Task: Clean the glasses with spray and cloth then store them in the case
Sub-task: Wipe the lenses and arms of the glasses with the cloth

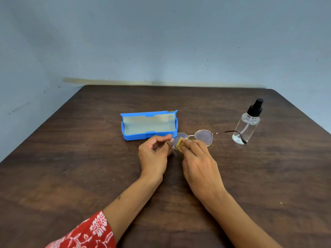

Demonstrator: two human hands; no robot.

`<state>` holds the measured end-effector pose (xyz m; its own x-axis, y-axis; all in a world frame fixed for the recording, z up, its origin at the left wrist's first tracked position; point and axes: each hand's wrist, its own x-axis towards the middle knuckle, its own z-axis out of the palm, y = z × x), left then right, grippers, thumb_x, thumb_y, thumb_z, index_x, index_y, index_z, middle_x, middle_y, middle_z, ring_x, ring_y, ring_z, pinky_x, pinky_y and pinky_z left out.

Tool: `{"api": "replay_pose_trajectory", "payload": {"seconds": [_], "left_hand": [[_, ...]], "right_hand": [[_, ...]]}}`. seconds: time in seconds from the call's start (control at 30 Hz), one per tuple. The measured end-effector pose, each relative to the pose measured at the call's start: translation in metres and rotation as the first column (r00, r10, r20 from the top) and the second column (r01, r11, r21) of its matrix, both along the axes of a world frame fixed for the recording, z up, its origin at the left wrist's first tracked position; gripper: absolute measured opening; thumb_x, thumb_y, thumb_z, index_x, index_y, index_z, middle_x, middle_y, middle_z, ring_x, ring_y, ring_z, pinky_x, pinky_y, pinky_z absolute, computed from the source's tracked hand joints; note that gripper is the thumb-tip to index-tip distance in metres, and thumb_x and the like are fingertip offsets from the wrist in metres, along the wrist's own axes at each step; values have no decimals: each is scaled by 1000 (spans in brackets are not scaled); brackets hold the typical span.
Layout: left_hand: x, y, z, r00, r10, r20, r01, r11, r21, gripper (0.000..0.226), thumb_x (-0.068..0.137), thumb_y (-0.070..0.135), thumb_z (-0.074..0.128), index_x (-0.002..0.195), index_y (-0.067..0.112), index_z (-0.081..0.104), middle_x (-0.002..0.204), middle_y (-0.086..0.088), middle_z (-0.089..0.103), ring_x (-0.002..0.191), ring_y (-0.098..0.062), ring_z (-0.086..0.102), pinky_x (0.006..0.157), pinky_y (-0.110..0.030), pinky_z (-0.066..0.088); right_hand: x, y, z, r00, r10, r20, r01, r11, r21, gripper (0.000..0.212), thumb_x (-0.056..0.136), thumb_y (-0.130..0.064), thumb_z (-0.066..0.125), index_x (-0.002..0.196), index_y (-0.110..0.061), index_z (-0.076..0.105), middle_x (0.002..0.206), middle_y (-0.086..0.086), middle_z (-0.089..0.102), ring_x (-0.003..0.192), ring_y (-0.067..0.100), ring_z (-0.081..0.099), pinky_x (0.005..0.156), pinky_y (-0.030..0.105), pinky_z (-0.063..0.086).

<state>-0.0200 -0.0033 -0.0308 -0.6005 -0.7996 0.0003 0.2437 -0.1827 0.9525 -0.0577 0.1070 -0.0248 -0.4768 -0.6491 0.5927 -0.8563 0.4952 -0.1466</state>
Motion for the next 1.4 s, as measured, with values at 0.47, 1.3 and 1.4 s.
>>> {"api": "replay_pose_trajectory", "payload": {"seconds": [0.47, 1.3, 1.4], "left_hand": [[1, -3, 0, 1000, 16, -3, -15, 998, 64, 13, 80, -4, 68, 77, 8, 69, 73, 1, 72, 76, -11, 68, 72, -31, 60], [1, -5, 1, 1000, 23, -15, -22, 998, 65, 11, 81, -4, 67, 80, 6, 69, 72, 3, 71, 76, -10, 68, 72, -30, 60], [1, -4, 1, 1000, 16, -18, -15, 998, 57, 10, 81, -4, 67, 81, 5, 68, 73, 2, 71, 78, -13, 67, 75, -33, 59]], "right_hand": [[-23, 19, -1, 996, -55, 69, 79, 909, -410, 28, 67, 13, 72, 93, 1, 72, 99, 11, 70, 86, 29, 64, 83, 21, 44], [-33, 28, 4, 661, 343, 668, 274, 718, -640, 26, 74, 1, 74, 82, -24, 74, 77, -1, 72, 69, 9, 66, 63, 16, 53], [-36, 31, 5, 955, 13, 297, 157, 824, -544, 29, 71, 8, 72, 86, -17, 73, 81, -4, 67, 68, 10, 59, 65, 20, 49]]}}
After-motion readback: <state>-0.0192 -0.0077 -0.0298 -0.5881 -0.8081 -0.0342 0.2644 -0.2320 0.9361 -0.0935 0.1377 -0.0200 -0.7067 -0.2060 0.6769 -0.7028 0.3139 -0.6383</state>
